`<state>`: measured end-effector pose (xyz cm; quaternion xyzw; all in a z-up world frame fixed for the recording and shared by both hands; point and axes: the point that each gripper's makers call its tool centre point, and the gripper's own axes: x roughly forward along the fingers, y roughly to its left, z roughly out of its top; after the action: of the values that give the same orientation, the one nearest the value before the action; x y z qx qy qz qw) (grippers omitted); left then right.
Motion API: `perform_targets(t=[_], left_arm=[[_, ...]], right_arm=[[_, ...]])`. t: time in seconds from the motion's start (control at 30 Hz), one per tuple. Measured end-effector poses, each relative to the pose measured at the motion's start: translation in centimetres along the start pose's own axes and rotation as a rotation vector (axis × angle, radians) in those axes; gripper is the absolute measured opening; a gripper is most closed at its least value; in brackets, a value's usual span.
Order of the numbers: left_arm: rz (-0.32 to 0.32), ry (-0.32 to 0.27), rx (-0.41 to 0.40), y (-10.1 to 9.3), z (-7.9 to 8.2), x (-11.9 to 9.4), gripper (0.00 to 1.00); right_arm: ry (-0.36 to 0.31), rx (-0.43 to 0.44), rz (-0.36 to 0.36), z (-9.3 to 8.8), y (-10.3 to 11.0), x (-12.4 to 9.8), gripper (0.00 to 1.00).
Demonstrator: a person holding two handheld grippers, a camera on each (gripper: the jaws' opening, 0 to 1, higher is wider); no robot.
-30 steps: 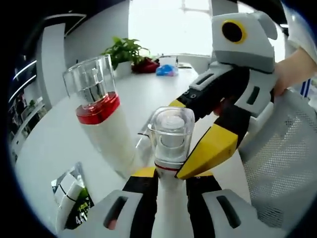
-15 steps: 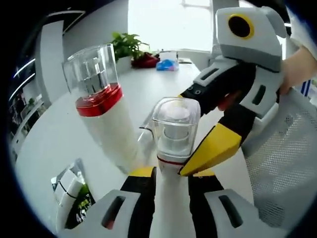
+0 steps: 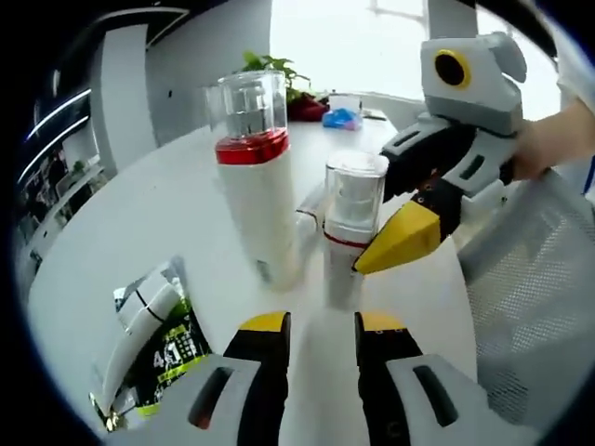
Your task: Arrange the skincare products in the storage area until every visible bottle or jar stands upright without overlapping.
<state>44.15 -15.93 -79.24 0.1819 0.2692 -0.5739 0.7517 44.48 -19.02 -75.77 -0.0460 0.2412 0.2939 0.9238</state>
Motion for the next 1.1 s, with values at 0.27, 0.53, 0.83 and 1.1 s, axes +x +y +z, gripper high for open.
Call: perform_targets(t=[0.27,0.53,0.83,1.1], left_arm=[[0.022,0.006,-0.048,-0.1,-1.3,-1.0,0.24],[0.031,-0.005,-0.066,0.1,-1.1,-1.2,0.24],[0.042,-0.005,-0.064,0.5,-0.8,-1.3,0.25],[0.064,0.031,-0.089,0.5,-1.6,-1.8,0.32]], right_arm=[[0.002,-0.018,0.019,0.0,-0.7,0.6,0.24],[0.003,-0.013,0.024,-0.1,-1.0,0.9,0.24],[0.019,-0.018,0.031,-0.6,-0.9,1.0,0.25],[0.042,-0.017,0.039,-1.0,-0.5,0.8,0.34]])
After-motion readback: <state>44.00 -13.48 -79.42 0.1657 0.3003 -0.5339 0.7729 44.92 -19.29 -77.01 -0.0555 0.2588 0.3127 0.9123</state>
